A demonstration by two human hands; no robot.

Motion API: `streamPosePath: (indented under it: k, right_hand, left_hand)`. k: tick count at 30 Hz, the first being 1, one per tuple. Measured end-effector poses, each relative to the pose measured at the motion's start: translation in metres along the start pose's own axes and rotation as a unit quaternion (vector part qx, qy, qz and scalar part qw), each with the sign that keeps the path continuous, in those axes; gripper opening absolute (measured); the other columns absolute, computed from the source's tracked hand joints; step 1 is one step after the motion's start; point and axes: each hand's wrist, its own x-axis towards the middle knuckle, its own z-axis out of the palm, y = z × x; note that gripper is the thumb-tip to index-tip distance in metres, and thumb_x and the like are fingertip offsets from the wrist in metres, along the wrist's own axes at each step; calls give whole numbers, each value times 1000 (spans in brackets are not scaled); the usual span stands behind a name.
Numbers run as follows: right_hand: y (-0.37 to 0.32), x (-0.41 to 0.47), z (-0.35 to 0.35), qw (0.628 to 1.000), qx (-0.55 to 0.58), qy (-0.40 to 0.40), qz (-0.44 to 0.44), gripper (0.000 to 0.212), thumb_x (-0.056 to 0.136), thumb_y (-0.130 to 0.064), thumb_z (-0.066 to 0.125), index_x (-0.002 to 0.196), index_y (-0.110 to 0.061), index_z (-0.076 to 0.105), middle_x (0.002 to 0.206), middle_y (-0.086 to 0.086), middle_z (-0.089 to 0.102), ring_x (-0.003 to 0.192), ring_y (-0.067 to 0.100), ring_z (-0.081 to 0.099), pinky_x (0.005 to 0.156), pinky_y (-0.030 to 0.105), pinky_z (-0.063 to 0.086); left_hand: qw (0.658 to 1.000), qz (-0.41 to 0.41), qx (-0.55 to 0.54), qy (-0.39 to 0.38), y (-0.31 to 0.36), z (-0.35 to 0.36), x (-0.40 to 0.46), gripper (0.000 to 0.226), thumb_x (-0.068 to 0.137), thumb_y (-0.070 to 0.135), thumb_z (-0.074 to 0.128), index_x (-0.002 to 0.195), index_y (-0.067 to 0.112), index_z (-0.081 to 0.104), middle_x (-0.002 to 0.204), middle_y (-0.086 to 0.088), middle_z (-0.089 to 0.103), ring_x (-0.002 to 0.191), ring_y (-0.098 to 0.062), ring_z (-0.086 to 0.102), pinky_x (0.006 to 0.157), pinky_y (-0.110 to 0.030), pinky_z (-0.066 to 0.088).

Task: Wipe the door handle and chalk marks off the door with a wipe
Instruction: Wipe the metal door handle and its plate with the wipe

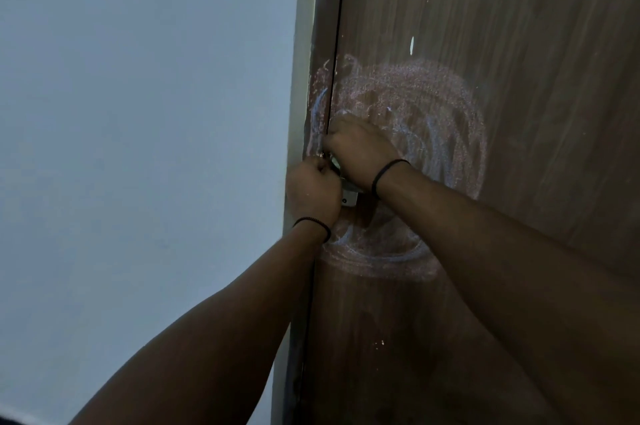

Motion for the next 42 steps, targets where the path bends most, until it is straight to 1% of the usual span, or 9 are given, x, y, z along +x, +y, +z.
streamPosePath:
  k: [3,7,11,13,16,21,30,35,42]
  right_hand:
    - [13,-8,-3,995,92,18,33,24,79,-1,62,94,-16,73,97,5,66,92,25,60,76,34,51]
    - [10,-36,10,926,241,182,229,28,79,4,54,92,-10,75,95,10,70,85,24,63,73,29,50]
    - [-6,-42,18,834,339,187,393,19,79,-2,60,90,-13,71,97,1,70,88,16,63,72,28,52]
    - [1,-38,15,833,330,126,425,11,77,-4,66,78,-15,67,88,1,70,81,16,64,66,27,51]
    - [20,-34,4,846,339,21,411,21,78,-1,68,67,-18,69,83,4,72,81,18,66,72,29,55]
    - [10,-45,5,910,265,47,316,25,78,7,54,80,-11,73,90,8,72,86,23,65,74,33,55]
    - [4,-45,-3,955,267,-36,125,27,85,2,58,98,-14,76,104,4,73,94,17,66,82,25,51]
    - [30,-41,-30,931,307,-123,154,22,82,3,66,85,-15,79,92,2,75,68,-3,57,67,16,49]
    - [59,-99,-44,901,353,-107,227,23,83,8,62,88,-8,78,97,8,75,78,1,61,84,24,51]
  left_hand:
    - [1000,-8,2,-3,-4,0,1,23,84,10,52,89,16,73,86,3,68,74,-11,55,54,-13,32]
    - [1000,-18,-8,-5,-9,-1,6,26,84,10,52,97,17,74,100,-1,72,91,-17,63,74,-19,40]
    - [1000,-23,-8,0,-11,-1,7,25,83,10,53,96,17,74,99,-2,73,85,-14,60,73,-19,39]
    - [1000,-20,0,-6,-11,-2,6,23,84,11,54,96,16,74,98,-3,73,89,-17,63,73,-21,41]
    - [1000,-22,7,-18,-12,-2,5,23,85,13,55,96,16,74,98,-3,73,90,-18,64,73,-22,41]
    - [999,-33,-4,-32,-15,-2,2,21,84,13,56,91,18,75,94,0,73,80,-11,57,69,-20,39]
    - [996,-59,-41,-61,-14,-5,-3,22,82,17,54,71,21,72,74,3,71,76,-18,66,67,-32,55]
    - [980,-130,-114,-100,-8,-11,-6,20,82,15,57,74,19,74,68,0,72,69,-22,71,66,-37,61]
    - [963,-151,-181,-132,-2,-19,-9,21,89,12,60,72,19,70,67,-6,71,62,-18,68,64,-33,58]
